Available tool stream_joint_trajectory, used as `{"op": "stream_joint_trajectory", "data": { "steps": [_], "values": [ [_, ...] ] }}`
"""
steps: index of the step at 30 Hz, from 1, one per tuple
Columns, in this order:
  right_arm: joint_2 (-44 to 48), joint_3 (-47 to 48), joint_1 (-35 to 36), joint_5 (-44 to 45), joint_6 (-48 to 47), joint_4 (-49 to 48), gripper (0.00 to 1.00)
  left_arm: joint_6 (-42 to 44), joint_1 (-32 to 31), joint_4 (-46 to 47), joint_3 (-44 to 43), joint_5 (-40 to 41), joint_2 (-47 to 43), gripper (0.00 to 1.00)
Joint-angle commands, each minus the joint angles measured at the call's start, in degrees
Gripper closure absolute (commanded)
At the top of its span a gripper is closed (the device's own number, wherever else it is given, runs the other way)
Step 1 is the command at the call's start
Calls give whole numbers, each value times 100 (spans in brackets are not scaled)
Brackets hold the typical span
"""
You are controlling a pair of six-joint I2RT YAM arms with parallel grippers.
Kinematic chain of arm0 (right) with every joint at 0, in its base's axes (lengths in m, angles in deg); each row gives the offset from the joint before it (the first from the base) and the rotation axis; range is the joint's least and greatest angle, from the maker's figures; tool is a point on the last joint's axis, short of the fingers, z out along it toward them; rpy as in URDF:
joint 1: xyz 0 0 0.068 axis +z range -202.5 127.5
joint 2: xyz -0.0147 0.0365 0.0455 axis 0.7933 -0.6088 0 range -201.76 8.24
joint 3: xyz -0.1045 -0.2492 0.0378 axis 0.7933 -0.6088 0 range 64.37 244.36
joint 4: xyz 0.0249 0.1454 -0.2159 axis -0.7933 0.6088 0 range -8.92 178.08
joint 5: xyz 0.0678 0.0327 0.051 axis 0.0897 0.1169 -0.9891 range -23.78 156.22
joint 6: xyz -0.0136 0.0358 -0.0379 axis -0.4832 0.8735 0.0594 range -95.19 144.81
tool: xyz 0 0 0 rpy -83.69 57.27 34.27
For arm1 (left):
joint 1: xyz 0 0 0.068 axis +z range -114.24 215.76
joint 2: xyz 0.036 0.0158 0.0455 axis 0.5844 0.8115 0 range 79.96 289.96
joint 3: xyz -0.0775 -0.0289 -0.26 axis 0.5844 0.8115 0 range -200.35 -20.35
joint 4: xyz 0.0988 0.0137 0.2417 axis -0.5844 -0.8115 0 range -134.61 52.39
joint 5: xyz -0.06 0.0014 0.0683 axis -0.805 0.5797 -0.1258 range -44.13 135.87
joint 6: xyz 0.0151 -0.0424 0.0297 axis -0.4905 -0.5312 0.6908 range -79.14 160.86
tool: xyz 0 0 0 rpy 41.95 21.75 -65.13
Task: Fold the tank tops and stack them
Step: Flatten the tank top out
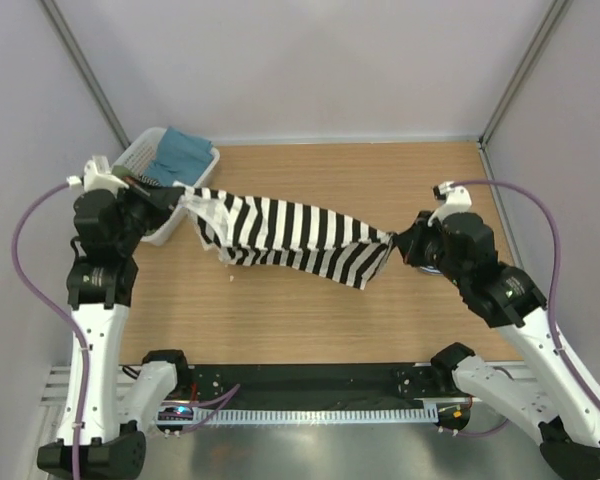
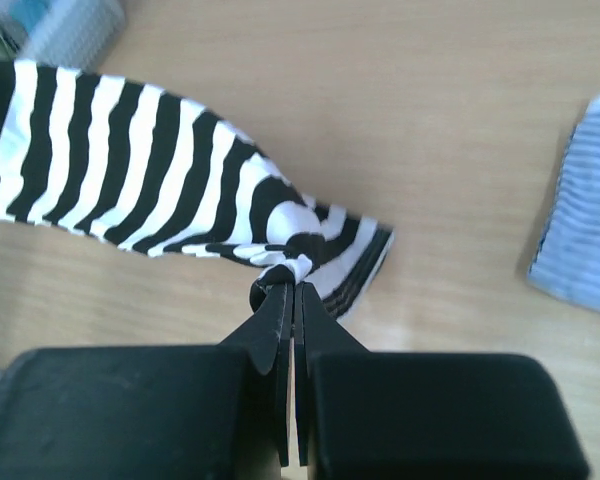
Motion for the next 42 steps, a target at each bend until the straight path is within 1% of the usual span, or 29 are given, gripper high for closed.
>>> {"op": "stream_joint_trajectory", "data": {
  "steps": [1,3,4,6,7,8,9,11,12,15,16,17,18,19,21,22,24,25,26,28,29,30,31,34,35,38,41,42],
  "values": [
    [550,-1221,2,-639,384,-159,99,62,20,-130,1199,-473,-387,100],
    [824,-1774,2,-806,568,-282,99,53,20,-121,1604,-518,-650,100],
    [956,-1899,2,-807,578,-291,99,53,20,-138,1858,-474,-904,100],
    [1098,-2023,2,-824,674,-300,99,62,20,-226,2071,-264,-1152,100],
    [1081,-2006,2,-824,718,-291,99,53,20,-270,2246,-202,-1231,98],
    [932,-1971,-7,-746,736,-239,99,53,20,-305,2317,-167,-1310,93],
    [853,-1979,-7,-693,754,-230,99,53,20,-323,2387,-123,-1311,85],
    [590,-2102,2,-613,763,-378,99,53,11,-253,2633,-78,-1250,83],
    [527,-2172,-7,-648,789,-484,99,97,19,-166,2721,-148,-1197,68],
    [317,-2383,2,-824,894,-887,99,298,11,-86,2845,-306,-969,40],
    [255,-2384,2,-824,894,-941,99,499,-50,-94,2854,-402,-907,36],
    [202,-2358,2,-789,894,-994,99,597,-112,-121,2863,-464,-846,35],
    [62,-2323,-7,-772,886,-1021,99,685,-112,-182,2854,-482,-741,35],
    [0,-2296,2,-737,877,-1029,99,755,-452,-278,2854,-474,-705,35],
    [-106,-2226,-7,-640,859,-1065,99,730,-752,-507,2976,-456,-783,37],
    [-184,-2226,-7,-631,859,-1082,99,678,-1180,-551,3046,-360,-862,37],
    [-229,-2252,-7,-631,885,-1179,99,344,-1762,-587,3274,105,-1151,39],
    [-264,-2269,-7,-631,894,-1214,99,195,-2313,-587,3345,246,-1205,39],
    [-273,-2296,2,-631,903,-1266,99,2,-2571,-587,3407,525,-1240,40],
    [-308,-2305,2,-640,921,-1293,99,-140,-3141,-665,3548,756,-1171,40],
    [-326,-2305,-7,-631,930,-1293,99,-262,-3275,-666,3600,826,-1127,40],
    [-326,-2313,-7,-631,938,-1302,99,-316,-3372,-648,3662,1097,-1083,41],
    [-326,-2313,2,-622,938,-1302,99,-360,-3477,-526,3810,1134,-1022,42],
    [-308,-2314,2,-613,947,-1320,99,-466,-3548,-210,3987,1152,-750,46],
    [-300,-2305,2,-604,939,-1302,99,-466,-3558,-191,3988,1222,-566,48],
    [-291,-2278,2,-596,930,-1250,99,-352,-3610,-138,3953,1477,-188,51],
    [-256,-2287,2,-552,912,-1232,99,-299,-3663,11,3961,1381,77,55],
    [-247,-2287,-7,-543,921,-1240,99,-307,-3724,72,3961,1355,225,55]
  ]
}}
